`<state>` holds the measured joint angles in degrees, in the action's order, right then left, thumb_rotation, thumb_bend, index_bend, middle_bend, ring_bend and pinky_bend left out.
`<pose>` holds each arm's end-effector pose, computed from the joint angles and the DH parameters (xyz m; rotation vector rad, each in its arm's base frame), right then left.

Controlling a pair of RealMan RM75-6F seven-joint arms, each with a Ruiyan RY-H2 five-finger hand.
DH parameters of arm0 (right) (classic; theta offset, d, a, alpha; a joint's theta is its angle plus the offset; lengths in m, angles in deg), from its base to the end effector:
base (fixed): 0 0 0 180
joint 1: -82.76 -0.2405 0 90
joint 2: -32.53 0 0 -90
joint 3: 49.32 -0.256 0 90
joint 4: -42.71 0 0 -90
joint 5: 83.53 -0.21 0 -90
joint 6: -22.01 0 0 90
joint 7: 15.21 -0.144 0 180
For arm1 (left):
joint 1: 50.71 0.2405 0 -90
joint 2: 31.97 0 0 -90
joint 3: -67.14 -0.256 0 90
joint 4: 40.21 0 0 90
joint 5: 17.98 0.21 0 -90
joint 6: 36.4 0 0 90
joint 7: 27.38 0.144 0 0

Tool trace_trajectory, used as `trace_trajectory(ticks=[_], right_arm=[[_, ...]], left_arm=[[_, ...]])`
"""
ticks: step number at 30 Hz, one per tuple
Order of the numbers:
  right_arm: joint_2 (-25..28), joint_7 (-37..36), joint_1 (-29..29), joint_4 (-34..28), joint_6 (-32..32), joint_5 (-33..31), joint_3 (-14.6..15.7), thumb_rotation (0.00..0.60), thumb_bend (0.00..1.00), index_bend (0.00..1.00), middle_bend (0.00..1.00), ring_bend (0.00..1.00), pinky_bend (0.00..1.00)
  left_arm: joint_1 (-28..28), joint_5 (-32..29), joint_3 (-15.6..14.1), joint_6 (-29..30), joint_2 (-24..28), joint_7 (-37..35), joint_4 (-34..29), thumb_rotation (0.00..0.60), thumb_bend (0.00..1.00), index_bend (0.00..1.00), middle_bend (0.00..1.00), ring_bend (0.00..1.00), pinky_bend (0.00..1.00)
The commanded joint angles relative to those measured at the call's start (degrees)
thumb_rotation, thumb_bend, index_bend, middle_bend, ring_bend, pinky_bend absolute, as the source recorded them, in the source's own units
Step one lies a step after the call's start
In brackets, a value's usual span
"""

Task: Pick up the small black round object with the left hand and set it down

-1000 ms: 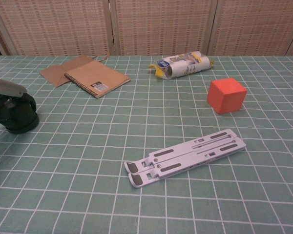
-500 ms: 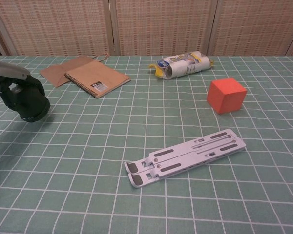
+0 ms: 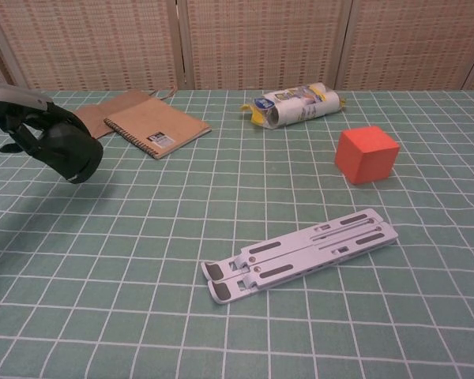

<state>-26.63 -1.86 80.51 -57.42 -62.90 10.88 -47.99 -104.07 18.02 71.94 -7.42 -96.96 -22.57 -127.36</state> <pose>-0.2843 -0.1492 0.1567 1.5844 -0.7730 0.7713 -0.2056 0.3916 0.0822 -1.6939 -1.4549 -0.5797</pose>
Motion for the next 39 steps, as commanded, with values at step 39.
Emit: trace_trajectory(ticks=[39], right_arm=[[0.1,0.1,-0.2,0.0,0.3,-0.1,0.2,0.600,0.06,0.00,0.00,0.00,0.00]], left_arm=[[-4.0,-8.6,-5.1,5.3,-0.9,14.5,-0.2,0.600,0.51,0.80,0.84,0.76,0.85]])
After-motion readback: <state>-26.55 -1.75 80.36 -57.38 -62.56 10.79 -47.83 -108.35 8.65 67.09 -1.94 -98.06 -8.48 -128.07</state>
